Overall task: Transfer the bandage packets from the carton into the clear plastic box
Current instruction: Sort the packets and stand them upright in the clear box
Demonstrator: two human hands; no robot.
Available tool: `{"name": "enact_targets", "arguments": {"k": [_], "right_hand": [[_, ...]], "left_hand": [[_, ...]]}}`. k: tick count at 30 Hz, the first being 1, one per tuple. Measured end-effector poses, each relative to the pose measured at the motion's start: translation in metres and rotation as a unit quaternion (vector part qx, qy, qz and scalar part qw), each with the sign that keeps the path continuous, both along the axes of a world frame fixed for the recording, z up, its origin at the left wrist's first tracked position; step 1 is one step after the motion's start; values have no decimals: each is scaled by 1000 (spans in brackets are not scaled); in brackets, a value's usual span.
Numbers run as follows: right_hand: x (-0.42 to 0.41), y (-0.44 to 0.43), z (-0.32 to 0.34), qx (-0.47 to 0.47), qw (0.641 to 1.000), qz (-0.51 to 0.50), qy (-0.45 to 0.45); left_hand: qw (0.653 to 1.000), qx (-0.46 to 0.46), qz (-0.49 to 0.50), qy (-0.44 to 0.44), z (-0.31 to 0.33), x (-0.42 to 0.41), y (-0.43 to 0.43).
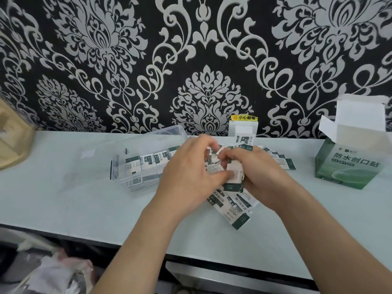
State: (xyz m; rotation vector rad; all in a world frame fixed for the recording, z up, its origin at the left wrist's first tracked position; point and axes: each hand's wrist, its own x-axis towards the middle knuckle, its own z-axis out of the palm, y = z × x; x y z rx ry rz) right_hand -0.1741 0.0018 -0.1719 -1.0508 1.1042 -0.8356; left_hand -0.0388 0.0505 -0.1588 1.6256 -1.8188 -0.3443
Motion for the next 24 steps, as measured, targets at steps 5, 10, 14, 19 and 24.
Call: {"name": "enact_targets", "arguments": {"k": [5, 10, 14, 19, 24], "right_hand": [[3, 10, -3, -52, 986, 152, 51], [0, 11, -2, -58, 984, 160, 47], [-1, 12, 2, -39, 987, 144, 51], [-5, 12, 10, 11, 994, 109, -20], [-14, 10, 10, -4, 996, 91, 5]], "left_hand": [[975, 136, -173, -29, 0, -13, 10], [985, 72, -143, -61, -8, -9, 4], [991, 36, -119, -56, -14, -13, 1], [991, 26, -126, -47, -17, -17, -3], [994, 12, -108, -13, -21, -29, -7]]}}
